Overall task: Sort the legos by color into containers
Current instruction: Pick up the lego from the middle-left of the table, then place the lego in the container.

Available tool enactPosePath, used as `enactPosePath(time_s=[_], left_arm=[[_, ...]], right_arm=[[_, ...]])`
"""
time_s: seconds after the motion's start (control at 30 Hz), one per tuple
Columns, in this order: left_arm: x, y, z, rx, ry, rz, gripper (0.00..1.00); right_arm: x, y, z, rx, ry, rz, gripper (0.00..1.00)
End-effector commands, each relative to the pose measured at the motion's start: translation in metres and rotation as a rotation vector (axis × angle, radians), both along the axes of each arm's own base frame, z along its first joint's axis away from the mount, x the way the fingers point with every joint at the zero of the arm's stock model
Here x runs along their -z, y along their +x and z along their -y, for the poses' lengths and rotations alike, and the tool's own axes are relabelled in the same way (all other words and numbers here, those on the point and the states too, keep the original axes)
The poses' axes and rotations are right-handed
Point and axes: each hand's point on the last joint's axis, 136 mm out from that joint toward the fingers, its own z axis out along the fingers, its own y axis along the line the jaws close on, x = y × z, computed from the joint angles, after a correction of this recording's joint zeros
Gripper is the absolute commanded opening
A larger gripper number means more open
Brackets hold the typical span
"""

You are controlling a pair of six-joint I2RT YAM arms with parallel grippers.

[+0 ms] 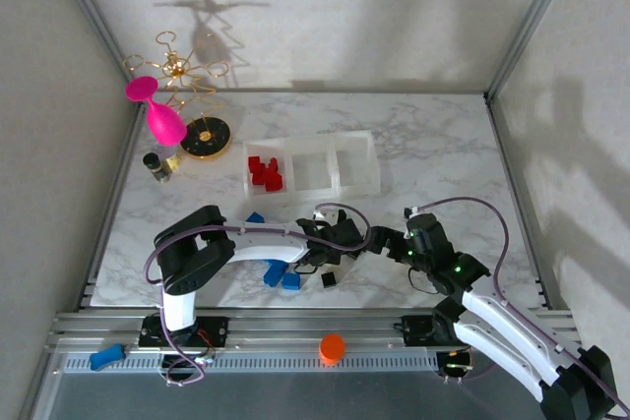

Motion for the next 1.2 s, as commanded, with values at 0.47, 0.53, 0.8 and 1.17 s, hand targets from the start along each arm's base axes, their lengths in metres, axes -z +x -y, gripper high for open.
enactPosePath(time_s=[0.47,0.53,0.8,1.17], left_arm=[[-0.103,0.048,-0.049,-0.154,-0.072,0.205,0.35],[-0.116,0.06,-0.059,-0.18,-0.074,0.232,0.35],[-0.141,0.12,-0.104,-0.33,-0.092,0.298,0.35],[-0.117,0.198,-0.132,-0.451,-0.01,0.285,0.36]], right_arm=[[-0.03,0.022,-0.041,-0.174,0.049,0.127,0.99],[-0.036,0.025,-0.051,-0.203,0.084,0.149,0.99],[-0.052,0.041,-0.074,-0.245,0.135,0.195,0.99],[-0.04,0.05,-0.081,-0.256,0.096,0.177,0.99]])
